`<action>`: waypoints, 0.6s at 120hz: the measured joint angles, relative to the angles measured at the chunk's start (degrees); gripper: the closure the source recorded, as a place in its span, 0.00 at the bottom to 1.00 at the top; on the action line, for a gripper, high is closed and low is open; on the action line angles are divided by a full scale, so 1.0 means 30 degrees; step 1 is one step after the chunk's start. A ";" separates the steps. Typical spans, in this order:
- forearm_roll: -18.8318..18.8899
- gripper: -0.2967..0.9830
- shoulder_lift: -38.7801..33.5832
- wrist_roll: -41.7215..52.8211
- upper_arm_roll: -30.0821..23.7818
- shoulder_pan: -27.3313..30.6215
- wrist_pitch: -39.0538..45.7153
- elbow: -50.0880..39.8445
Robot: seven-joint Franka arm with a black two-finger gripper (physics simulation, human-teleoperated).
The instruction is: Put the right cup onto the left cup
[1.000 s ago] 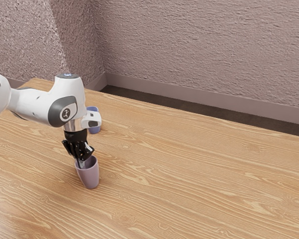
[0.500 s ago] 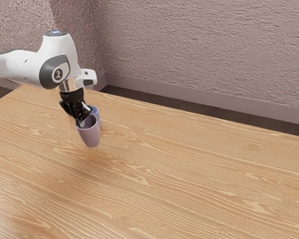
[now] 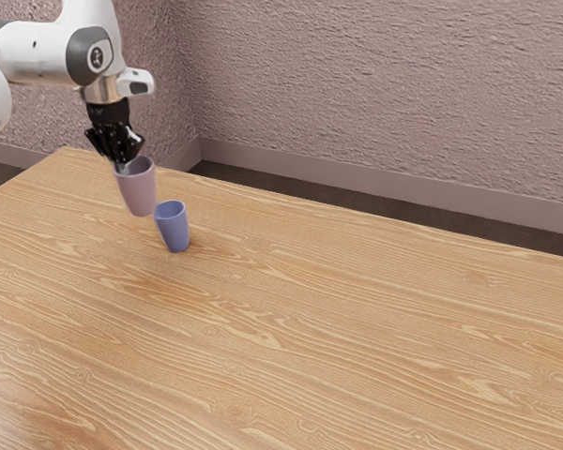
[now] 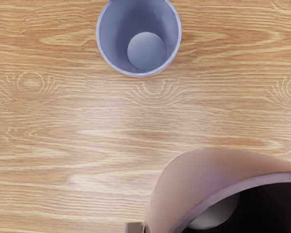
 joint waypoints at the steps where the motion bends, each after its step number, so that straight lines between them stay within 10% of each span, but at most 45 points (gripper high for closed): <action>1: -0.0036 0.84 0.0144 0.0058 0.0000 0.0065 -0.0060 0.0220; 72: -0.1839 0.84 0.5351 0.3306 -0.0504 0.1869 0.0875 0.6157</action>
